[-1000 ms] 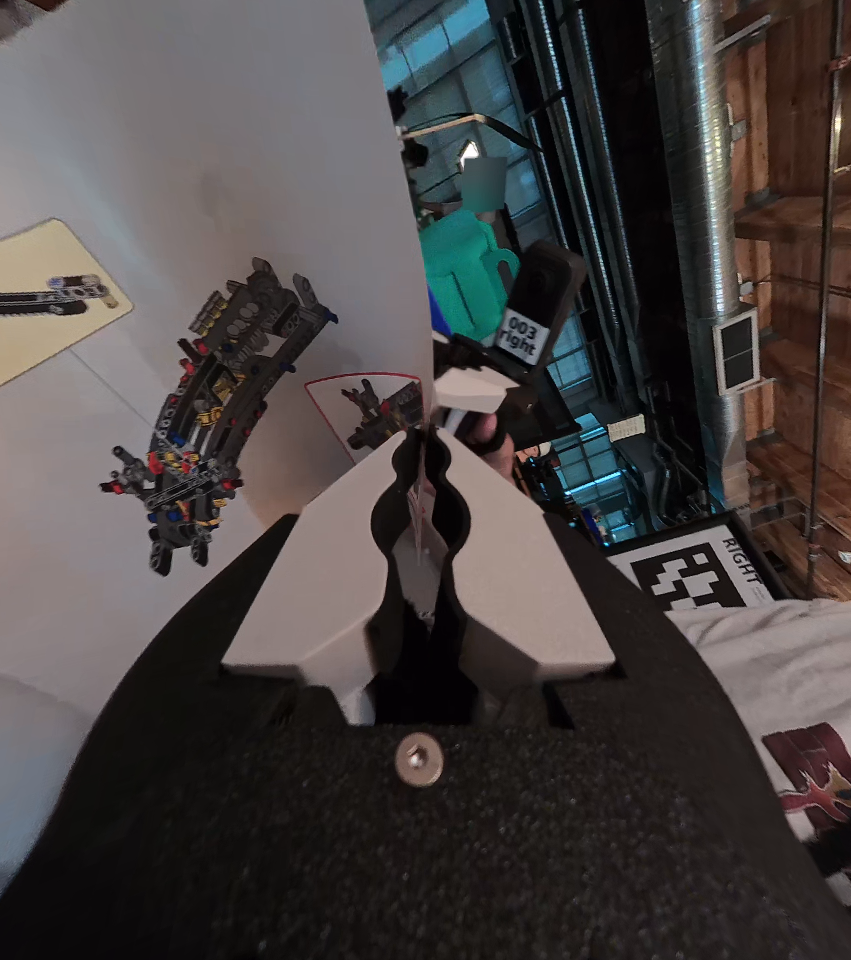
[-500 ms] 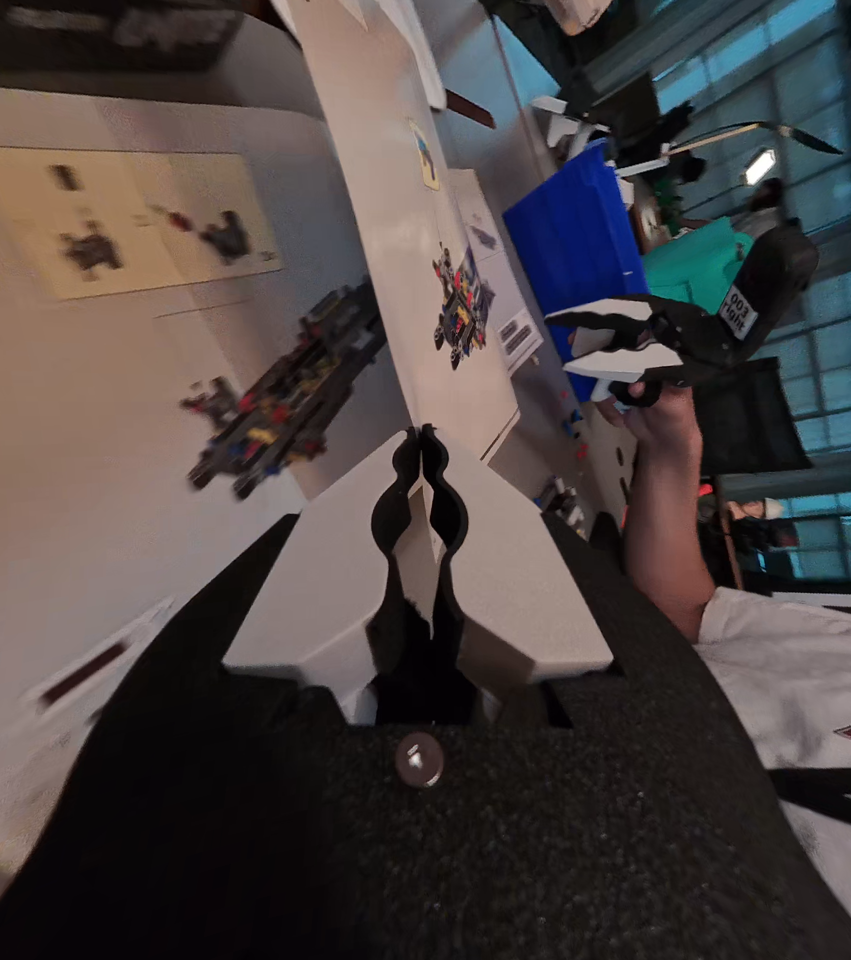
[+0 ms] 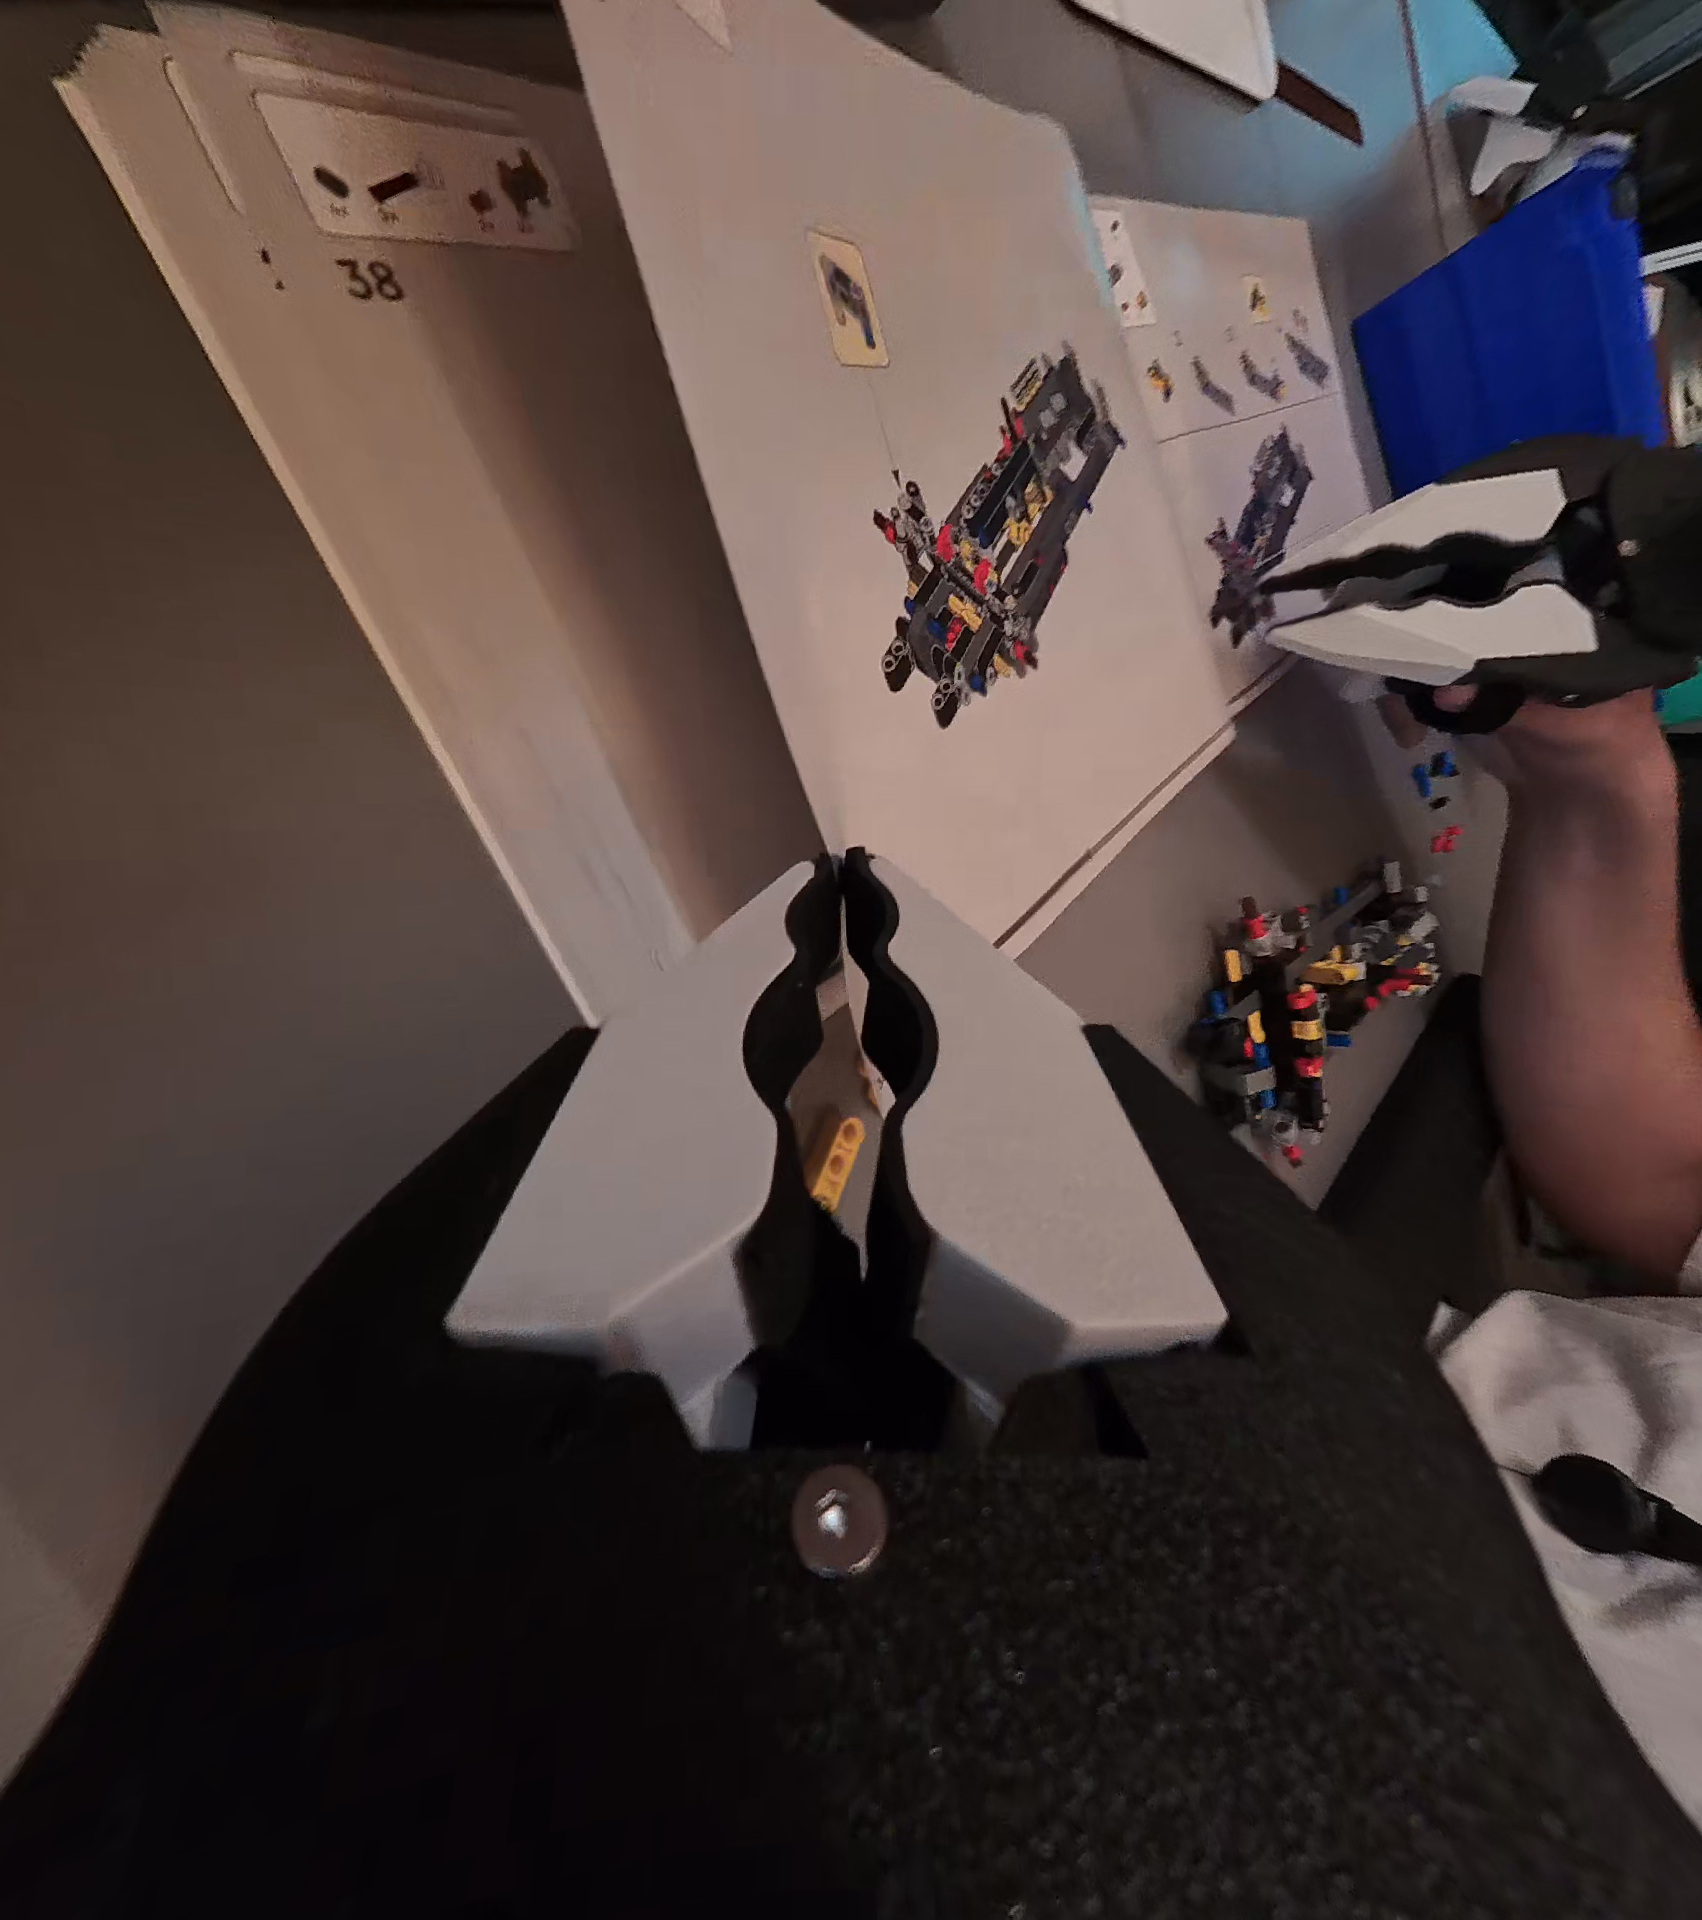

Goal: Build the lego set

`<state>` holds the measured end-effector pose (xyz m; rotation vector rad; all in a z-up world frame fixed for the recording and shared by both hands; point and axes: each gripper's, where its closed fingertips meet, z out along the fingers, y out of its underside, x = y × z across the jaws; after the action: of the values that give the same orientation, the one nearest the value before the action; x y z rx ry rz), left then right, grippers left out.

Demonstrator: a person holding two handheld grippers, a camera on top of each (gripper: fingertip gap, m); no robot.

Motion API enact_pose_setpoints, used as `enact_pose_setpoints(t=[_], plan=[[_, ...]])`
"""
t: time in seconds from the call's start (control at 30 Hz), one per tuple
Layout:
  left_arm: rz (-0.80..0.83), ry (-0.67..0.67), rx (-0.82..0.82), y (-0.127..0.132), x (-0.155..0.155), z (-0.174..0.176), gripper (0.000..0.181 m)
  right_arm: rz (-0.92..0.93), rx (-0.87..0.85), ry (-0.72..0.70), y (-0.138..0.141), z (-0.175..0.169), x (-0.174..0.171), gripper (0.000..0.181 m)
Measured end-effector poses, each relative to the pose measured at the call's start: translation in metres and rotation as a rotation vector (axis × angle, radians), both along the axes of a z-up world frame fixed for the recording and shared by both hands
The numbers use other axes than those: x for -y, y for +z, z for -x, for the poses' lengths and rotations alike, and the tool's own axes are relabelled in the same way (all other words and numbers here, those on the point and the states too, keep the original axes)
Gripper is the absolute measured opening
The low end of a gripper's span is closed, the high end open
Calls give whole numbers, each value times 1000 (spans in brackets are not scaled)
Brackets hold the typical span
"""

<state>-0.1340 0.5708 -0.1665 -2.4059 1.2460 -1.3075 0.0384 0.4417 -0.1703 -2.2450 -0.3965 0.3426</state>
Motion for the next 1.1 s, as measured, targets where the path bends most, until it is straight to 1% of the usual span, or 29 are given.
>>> enact_pose_setpoints(t=[0.13, 0.23, 0.3, 0.33, 0.37, 0.43, 0.47, 0.5, 0.53, 0.57, 0.6, 0.63, 0.67, 0.7, 0.77, 0.83, 0.93, 1.1], plan=[[-29, -5, -50, -14, 1, 4, 0, -42, 127, 72, -9, 14, -9, 0], [-70, 15, -106, -26, -5, 11, 0, -1, 226, 84, -23, 13, -9, 0], [-86, 36, -112, -24, -9, 13, 2, 6, 195, 69, -27, 14, -11, 0], [-112, 57, -91, -17, -11, 12, 2, 13, 161, 57, -28, 14, -11, 0], [-154, 83, -54, -4, -13, 9, 3, 17, 131, 48, -29, 14, -10, 0], [-286, 130, 59, 32, -14, -9, 3, 7, 123, 54, -30, 14, -10, 0], [-343, 139, 127, 51, -7, -26, 3, 2, 140, 62, -31, 15, -10, 0], [-377, 104, 178, 65, 7, -48, 2, 3, 154, 70, -32, 15, -10, 0], [-390, 14, 183, 68, 29, -72, 2, 9, 156, 74, -32, 16, -10, 0], [-401, -91, 149, 62, 51, -96, 3, 14, 151, 75, -33, 16, -10, 0], [-441, -136, 113, 53, 59, -121, 2, 14, 148, 76, -33, 16, -10, 0], [-492, -135, 86, 43, 57, -147, 0, 9, 148, 78, -33, 16, -10, 0], [-499, -147, 53, 29, 57, -171, 0, 3, 149, 77, -33, 16, -10, 0], [-471, -169, 18, 15, 57, -191, 0, -3, 150, 73, -33, 16, -10, 0], [-446, -153, -16, -4, 50, -221, 0, -8, 155, 67, -33, 16, -9, 0], [-455, -142, -53, -17, 44, -234, 0, -4, 159, 60, -33, 15, -7, 0], [-436, -144, -71, -30, 45, -240, 0, -3, 166, 57, -33, 14, -3, 0], [-440, -138, -59, -36, 48, -240, 0, 4, 166, 64, -34, 13, -2, 0]])
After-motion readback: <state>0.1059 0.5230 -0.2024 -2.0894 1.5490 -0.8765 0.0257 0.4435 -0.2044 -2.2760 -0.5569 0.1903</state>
